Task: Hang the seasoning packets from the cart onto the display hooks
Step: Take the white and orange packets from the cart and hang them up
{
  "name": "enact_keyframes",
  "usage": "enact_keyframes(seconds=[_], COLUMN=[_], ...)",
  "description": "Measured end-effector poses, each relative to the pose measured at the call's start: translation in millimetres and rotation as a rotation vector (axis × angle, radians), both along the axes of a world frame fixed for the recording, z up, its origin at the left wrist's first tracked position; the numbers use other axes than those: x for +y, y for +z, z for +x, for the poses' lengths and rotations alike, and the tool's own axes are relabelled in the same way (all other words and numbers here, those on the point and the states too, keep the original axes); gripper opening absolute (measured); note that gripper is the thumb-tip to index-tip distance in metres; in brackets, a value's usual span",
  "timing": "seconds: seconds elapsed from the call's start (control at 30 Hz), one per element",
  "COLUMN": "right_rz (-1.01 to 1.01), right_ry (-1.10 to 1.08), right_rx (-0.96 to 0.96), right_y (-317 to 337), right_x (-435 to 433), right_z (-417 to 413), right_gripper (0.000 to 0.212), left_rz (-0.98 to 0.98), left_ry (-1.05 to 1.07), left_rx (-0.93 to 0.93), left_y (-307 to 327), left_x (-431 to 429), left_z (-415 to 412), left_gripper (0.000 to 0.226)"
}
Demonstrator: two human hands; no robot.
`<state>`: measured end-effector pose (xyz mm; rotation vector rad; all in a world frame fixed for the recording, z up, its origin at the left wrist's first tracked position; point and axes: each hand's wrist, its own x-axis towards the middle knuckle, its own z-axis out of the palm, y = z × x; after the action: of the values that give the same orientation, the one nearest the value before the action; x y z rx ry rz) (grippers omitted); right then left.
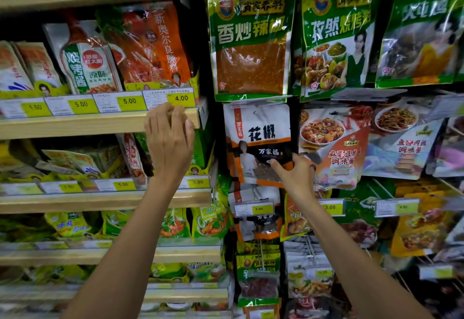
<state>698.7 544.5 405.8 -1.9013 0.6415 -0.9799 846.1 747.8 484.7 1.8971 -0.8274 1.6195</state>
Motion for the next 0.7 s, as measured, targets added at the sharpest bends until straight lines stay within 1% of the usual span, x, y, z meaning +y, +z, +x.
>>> enact_keyframes(seconds=[0.07,0.2,0.33,0.43,0.53,0.7], right_rz=[-0.094,-0.103,-0.055,-0.009,-0.017,-0.025], right_ry=[-0.117,-0.222,-0.248,-0.254,-0.229,-0.156], right_rx=[0.039,0.092,0.091,0.094,0.120,0.023], right_y=[2,13,17,17,19,15], right_x=[0,2,4,-1,-3,11], right_z=[2,16,27,34,31,2], right_gripper=[0.050,0.047,0.036,0.041,0.041,0.034], left_rz=[0.001,0.005,0.025,0.042,0.053,0.030], left_ry=[0.003,0.008,0.004,0.003,0.000,-0.017], left_rx=[0.012,0.033,0.035,0.037,0.044,0.108], left_y=[0,0,1,1,3,5], left_x=[0,0,2,3,4,2], left_z=[-1,-3,-3,-4,-6,-17], left_gripper=[0.023,0.025,0.024,0.023,0.023,0.028])
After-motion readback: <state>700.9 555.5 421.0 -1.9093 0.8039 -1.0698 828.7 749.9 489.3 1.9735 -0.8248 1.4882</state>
